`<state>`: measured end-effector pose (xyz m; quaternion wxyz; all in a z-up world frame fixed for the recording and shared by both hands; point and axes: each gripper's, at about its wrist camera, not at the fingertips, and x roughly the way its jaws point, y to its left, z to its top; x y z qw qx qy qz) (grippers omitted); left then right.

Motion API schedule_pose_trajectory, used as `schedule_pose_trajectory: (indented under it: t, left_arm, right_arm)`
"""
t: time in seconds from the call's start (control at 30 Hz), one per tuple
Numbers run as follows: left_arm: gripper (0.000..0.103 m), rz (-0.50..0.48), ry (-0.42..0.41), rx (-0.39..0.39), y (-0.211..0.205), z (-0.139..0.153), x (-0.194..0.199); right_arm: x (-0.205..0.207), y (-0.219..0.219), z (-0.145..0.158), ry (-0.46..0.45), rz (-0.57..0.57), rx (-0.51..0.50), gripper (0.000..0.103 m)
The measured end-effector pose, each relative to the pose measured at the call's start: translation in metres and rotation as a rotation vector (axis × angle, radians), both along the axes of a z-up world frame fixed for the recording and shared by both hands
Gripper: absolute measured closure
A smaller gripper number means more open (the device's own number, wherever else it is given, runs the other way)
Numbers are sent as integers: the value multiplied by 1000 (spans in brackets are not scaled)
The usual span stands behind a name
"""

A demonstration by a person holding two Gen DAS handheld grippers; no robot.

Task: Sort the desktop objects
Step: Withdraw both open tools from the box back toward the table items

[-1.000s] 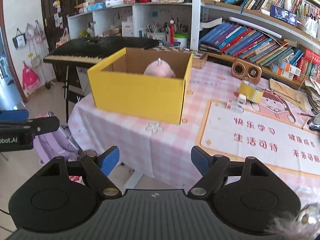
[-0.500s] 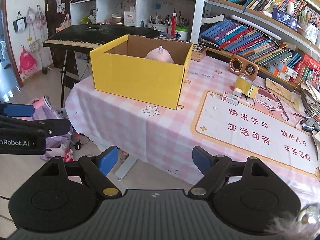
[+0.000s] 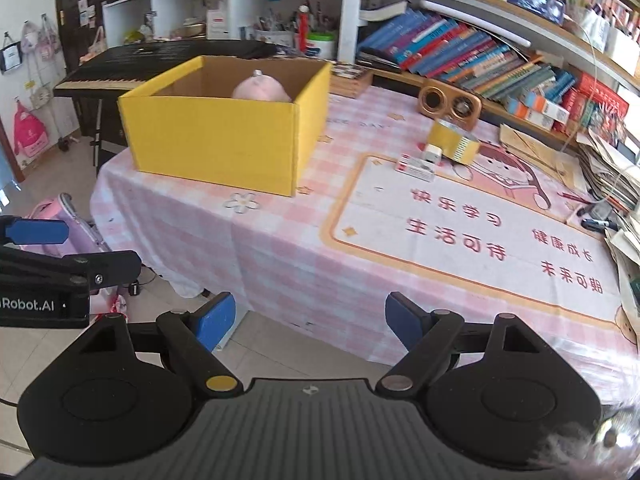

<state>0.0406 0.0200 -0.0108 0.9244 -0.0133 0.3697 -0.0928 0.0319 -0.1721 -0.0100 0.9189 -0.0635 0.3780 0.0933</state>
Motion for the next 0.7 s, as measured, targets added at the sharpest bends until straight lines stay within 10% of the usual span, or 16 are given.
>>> schedule_pose_trajectory:
  t: [0.7]
  left_arm:
    - [9,-81,21,11,-153,-9,77]
  right_arm:
    - [82,-154,-3,33,-89,31,21]
